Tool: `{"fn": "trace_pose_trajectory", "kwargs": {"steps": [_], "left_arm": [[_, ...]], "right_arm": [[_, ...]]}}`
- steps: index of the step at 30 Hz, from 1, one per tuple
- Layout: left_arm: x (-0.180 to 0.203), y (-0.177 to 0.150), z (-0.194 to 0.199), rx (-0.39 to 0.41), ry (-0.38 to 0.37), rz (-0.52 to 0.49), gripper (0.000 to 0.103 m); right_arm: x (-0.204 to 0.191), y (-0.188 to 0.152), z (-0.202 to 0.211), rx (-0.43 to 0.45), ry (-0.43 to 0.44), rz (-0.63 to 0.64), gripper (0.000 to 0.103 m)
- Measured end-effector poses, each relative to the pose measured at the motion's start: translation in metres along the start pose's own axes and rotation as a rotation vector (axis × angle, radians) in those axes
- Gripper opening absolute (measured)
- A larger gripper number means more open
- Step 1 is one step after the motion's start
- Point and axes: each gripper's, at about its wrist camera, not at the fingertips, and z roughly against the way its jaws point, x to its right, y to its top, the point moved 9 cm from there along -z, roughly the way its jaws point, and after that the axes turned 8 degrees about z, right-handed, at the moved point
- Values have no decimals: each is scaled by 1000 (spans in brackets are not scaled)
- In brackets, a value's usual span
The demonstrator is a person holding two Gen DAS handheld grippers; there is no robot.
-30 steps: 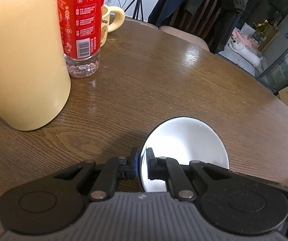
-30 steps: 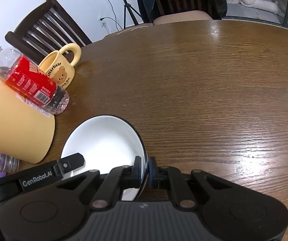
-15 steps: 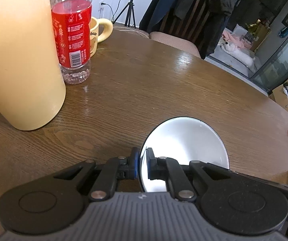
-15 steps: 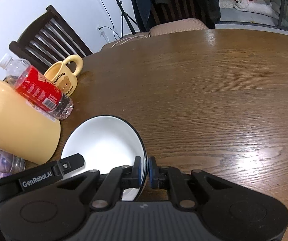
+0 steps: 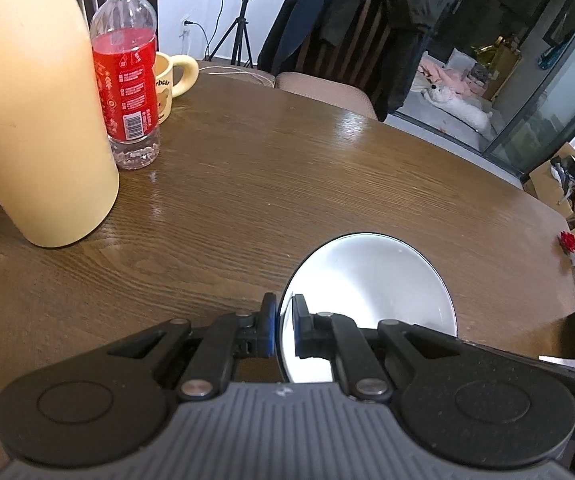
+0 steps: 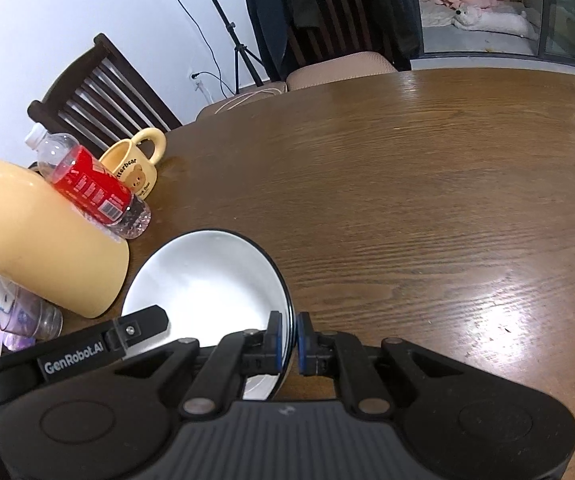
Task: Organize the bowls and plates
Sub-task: 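Lift and carry the white bowl with both grippers toward the bowl stacks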
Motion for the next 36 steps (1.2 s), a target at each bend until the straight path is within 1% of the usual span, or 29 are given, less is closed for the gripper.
{"fn": "trace_pose_trajectory", "kwargs": {"steps": [18, 27, 36], "left_arm": [[37, -43, 48, 14, -12, -63, 9], [55, -65, 65, 16, -26, -95, 9], [70, -81, 79, 20, -40, -121, 9]], "right_arm": [[26, -40, 63, 44, -2, -48, 7], [40, -57, 88, 59, -14, -73, 7], [53, -73, 110, 73, -22, -94, 7]]}}
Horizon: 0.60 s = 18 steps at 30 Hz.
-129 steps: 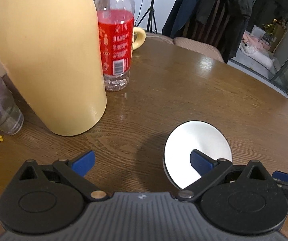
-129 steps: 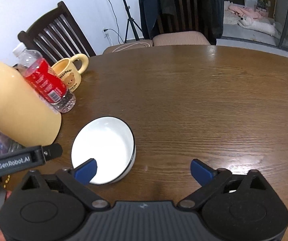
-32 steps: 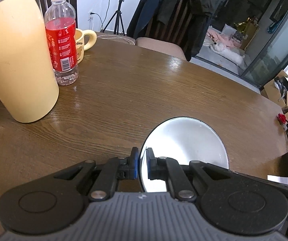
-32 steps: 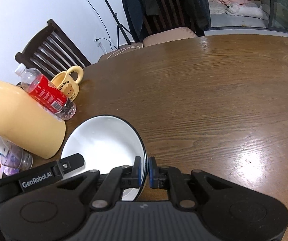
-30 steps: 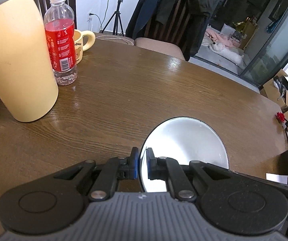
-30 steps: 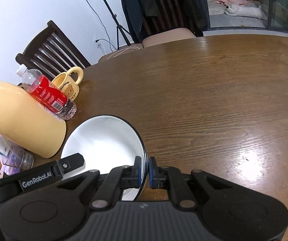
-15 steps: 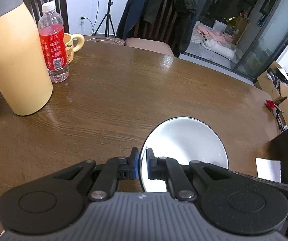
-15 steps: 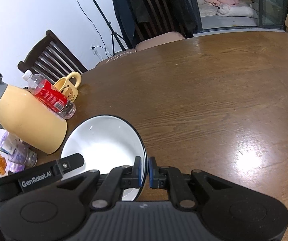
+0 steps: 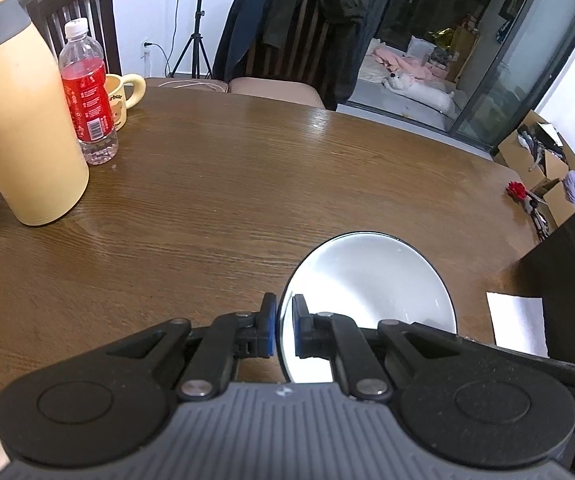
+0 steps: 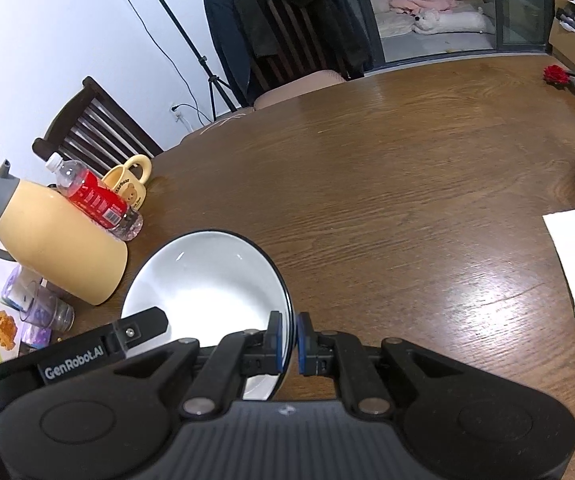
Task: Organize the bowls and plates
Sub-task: 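Lift and carry the white bowl with both grippers toward the bowl stacks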
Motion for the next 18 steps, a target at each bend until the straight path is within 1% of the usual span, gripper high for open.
{"fn": "trace_pose_trajectory", "kwargs": {"steps": [18], "left_arm": [[25, -32, 21, -1, -28, -38, 9]], "right_arm": [[23, -27, 39, 27, -20, -24, 7]]}}
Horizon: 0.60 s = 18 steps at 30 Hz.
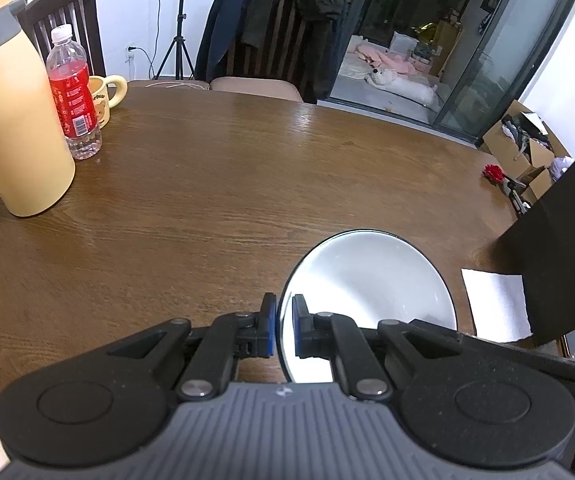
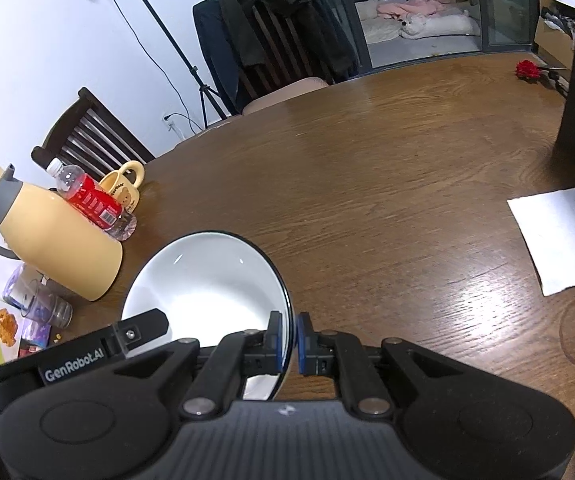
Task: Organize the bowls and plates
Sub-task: 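Lift and carry the white bowl with both grippers toward the bowl stacks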
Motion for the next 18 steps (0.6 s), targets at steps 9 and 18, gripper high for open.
{"fn": "trace_pose_trajectory", "kwargs": {"steps": [9, 18], "left_arm": [[17, -15, 7, -6, -20, -28, 9], [36, -30, 8, -19, -42, -63, 9]], "right_arm": [[17, -14, 19, 14, -19, -17, 7], [38, -24, 33, 28, -40, -52, 7]]}}
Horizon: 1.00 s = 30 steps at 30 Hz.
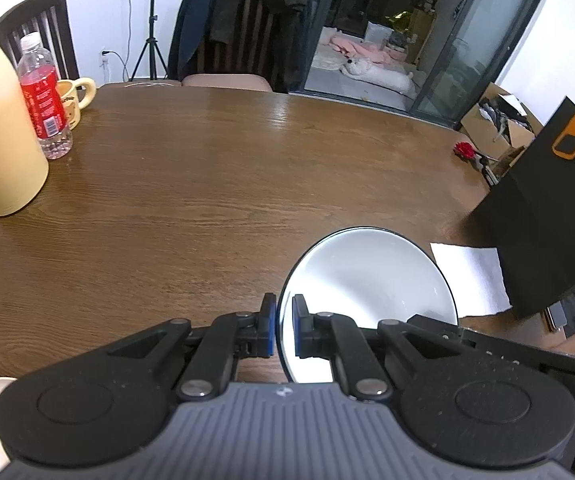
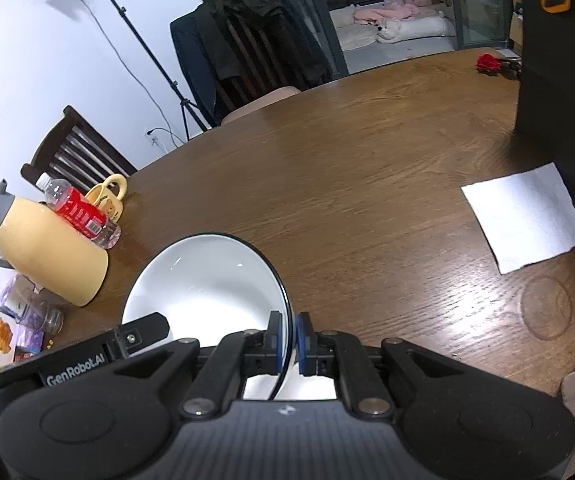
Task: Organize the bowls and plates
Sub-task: 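Lift and carry the white bowl with both grippers toward the bowl stacks, then lower the held bowl onto a bowl stack with both grippers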
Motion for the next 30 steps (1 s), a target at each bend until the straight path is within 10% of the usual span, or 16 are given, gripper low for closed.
{"fn": "trace_pose_trajectory", "kwargs": {"steps": [30], "left_arm": [[38, -38, -14, -61, -38, -76, 9]], "right_arm": [[49, -34, 12, -6, -58, -75, 7]]}}
